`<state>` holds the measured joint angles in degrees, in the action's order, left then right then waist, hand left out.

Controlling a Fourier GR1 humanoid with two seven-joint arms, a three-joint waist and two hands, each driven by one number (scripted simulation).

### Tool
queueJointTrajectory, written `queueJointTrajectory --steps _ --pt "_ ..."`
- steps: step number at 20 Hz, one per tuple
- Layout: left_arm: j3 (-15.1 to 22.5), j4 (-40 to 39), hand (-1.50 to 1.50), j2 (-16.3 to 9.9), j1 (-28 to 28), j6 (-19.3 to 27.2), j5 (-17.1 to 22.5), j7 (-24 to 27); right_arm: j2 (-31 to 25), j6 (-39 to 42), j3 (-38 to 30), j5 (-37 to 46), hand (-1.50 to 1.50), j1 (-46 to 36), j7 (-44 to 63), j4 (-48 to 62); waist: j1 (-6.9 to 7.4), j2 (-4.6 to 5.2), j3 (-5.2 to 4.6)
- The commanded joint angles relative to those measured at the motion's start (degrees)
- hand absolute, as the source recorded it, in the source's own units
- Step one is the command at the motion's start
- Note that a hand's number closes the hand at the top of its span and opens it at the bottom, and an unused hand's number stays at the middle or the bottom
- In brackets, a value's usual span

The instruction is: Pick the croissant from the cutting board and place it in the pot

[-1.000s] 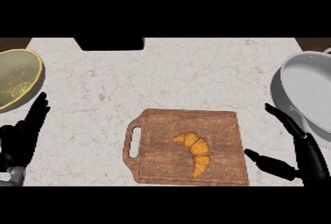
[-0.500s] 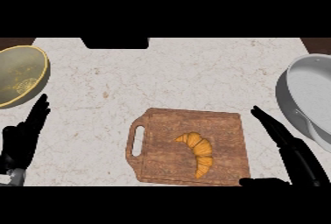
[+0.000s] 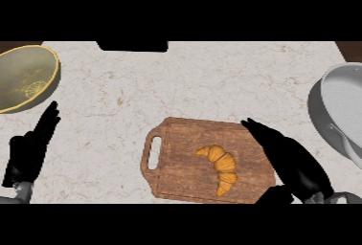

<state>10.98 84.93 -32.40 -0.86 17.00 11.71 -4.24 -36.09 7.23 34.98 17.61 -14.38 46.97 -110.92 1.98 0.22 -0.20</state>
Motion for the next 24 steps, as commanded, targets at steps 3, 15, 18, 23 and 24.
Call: queueJointTrajectory --steps 3,15,18,23,24 --pt "-0.6 0.0 0.0 1.7 0.7 1.2 -1.4 -0.1 8.3 12.0 2.9 -6.1 -1.5 -9.0 13.0 6.2 -0.87 -0.11 0.13" --pt "-4.4 -0.7 0.0 2.5 1.7 -2.6 -2.1 1.4 18.6 15.6 4.5 -2.7 -1.5 -15.1 15.0 19.7 -1.69 -0.23 0.18" --pt "-4.4 1.7 0.0 1.7 2.6 -2.9 -3.2 -0.8 18.8 15.9 4.5 -0.9 -1.5 -15.0 10.8 25.4 -1.45 -0.18 0.21" --pt "-5.3 2.4 0.0 2.6 1.9 -3.6 -4.1 -3.0 22.9 20.0 1.7 -1.9 -1.5 -17.5 16.6 25.9 -1.7 -0.27 0.19" --pt "-4.5 1.4 0.0 4.7 2.7 -2.0 -5.5 -1.0 23.5 17.0 4.9 2.0 -1.5 -15.4 12.7 28.8 -1.64 -0.22 0.19"
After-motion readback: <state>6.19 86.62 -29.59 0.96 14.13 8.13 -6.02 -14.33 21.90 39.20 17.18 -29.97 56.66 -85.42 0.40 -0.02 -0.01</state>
